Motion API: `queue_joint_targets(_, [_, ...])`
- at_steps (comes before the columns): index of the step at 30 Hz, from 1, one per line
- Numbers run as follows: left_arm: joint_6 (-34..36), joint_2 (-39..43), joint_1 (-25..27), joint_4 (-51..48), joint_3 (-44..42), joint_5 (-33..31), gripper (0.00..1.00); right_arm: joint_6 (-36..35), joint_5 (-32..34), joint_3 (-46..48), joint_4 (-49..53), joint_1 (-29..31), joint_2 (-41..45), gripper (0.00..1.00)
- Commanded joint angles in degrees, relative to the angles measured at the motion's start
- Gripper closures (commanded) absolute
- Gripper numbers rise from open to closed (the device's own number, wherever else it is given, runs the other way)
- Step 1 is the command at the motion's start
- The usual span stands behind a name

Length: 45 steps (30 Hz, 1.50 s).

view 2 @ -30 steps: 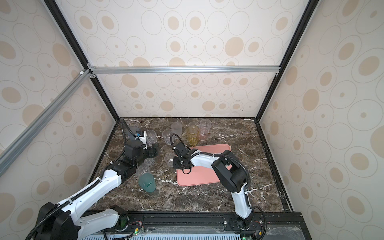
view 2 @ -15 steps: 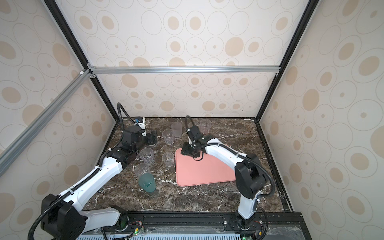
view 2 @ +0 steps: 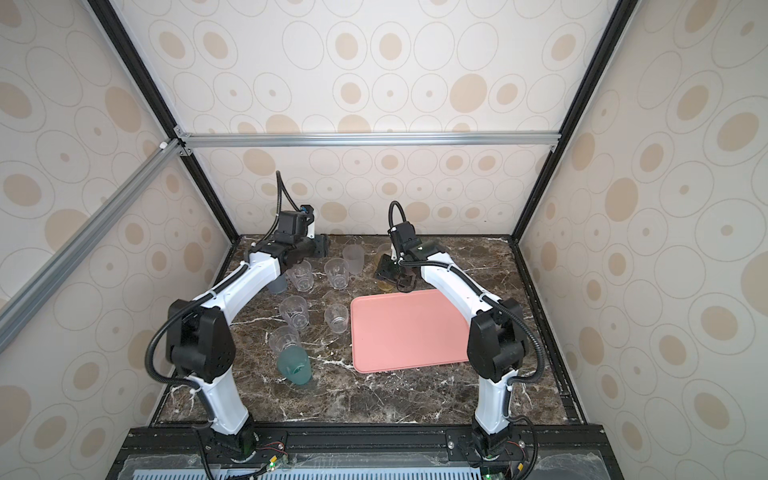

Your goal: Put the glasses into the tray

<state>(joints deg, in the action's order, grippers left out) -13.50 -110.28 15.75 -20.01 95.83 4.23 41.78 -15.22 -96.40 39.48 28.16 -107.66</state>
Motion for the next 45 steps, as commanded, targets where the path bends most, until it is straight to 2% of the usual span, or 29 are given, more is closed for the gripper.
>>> queue_joint_targets(1, [4.57, -5.93, -0.72, -11.7, 7.11, 2.76, 0.39, 1.55, -0.06, 2.99, -0.25, 0.32, 1.49, 0.54])
queue_joint_targets(4, [6.06, -10.93, -0.81, -15.53, 12.73, 1.93, 0.39, 1.55, 0.64, 5.86, -0.98, 0.33, 2.94, 0.54])
queue_joint_targets(9, [6.55, -15.25, -1.07, -16.98, 16.63, 1.31, 0.42, 0.7, 0.72, 7.39, -0.52, 0.43, 2.91, 0.55])
queue_joint_targets(17, [7.25, -17.16, -1.07, -17.82, 16.17, 2.66, 0.61, -0.49, 1.91, 6.78, 0.02, 0.45, 2.46, 0.55])
queue_joint_targets(19, [7.69, -17.12, -1.09, -17.85, 15.49, 2.62, 0.63, -0.56, 1.87, 6.61, 0.21, 0.45, 2.23, 0.55])
queue_joint_targets(23, [8.72, -16.51, -1.09, -18.17, 14.29, 2.41, 0.76, -0.39, 2.04, 6.98, 0.07, 0.45, 2.25, 0.55])
queue_joint_targets(29, [9.74, -15.49, -1.08, -18.23, 12.59, 1.57, 0.85, 0.32, 2.13, 8.0, -0.72, 0.48, 2.56, 0.55])
queue_joint_targets(32, [9.66, -15.51, -1.07, -18.44, 12.55, 1.59, 0.93, 0.28, 2.22, 8.0, -0.79, 0.53, 2.71, 0.55])
queue_joint_targets(35, [9.39, -14.02, -1.08, -19.28, 12.89, 1.57, 1.0, 0.14, 2.51, 8.14, -0.54, 0.58, 3.02, 0.55])
queue_joint_targets(40, [8.84, -7.97, -0.8, -21.82, 12.14, 1.88, 1.0, -0.2, 2.87, 7.92, 0.08, 0.52, 3.93, 0.56])
queue_joint_targets(45, [6.68, 2.92, 1.63, -23.48, 6.17, 0.42, 1.0, -2.84, 4.69, 8.65, 2.91, 0.44, 7.33, 0.57])
